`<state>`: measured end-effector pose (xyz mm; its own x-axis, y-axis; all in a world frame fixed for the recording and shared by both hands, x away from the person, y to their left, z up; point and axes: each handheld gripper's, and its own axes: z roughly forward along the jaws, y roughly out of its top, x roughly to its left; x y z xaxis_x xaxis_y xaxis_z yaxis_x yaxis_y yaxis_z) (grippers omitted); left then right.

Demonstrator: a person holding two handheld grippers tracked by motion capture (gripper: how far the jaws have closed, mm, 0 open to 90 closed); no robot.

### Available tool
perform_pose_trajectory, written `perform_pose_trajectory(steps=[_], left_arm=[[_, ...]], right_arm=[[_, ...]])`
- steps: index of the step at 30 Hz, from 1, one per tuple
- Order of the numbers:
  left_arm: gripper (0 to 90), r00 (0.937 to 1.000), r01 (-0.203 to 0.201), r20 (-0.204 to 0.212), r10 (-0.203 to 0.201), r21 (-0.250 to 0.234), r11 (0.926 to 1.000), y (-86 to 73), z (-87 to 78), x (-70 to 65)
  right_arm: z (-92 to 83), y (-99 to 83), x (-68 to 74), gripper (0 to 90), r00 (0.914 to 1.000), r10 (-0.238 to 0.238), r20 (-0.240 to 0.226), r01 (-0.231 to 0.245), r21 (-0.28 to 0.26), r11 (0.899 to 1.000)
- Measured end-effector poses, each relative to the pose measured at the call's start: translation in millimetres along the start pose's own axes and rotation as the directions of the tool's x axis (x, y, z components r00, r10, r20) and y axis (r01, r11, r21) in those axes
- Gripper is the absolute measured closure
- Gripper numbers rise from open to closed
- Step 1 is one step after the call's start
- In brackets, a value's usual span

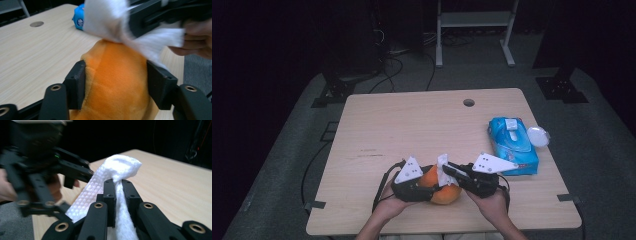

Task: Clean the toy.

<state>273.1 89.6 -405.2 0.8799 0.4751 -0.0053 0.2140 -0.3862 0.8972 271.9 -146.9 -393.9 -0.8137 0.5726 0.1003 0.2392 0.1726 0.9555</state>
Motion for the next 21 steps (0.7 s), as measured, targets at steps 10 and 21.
perform_pose_trajectory(steps=[10,21], left_arm=[[23.5,0.9895,0.130,0.067,-0.128,-0.024,0.9912,-19.0,8.1,17.9],[37.6,1.0000,-0.004,0.004,0.004,-0.036,0.9993,-3.4,-1.3,1.0]], right_arm=[[-6.0,-6.3,-17.2,81.9,0.9972,0.061,0.042,-0.062,0.015,0.998],[-8.6,-8.1,-23.5,81.9,0.9949,0.069,0.073,-0.071,0.027,0.997]])
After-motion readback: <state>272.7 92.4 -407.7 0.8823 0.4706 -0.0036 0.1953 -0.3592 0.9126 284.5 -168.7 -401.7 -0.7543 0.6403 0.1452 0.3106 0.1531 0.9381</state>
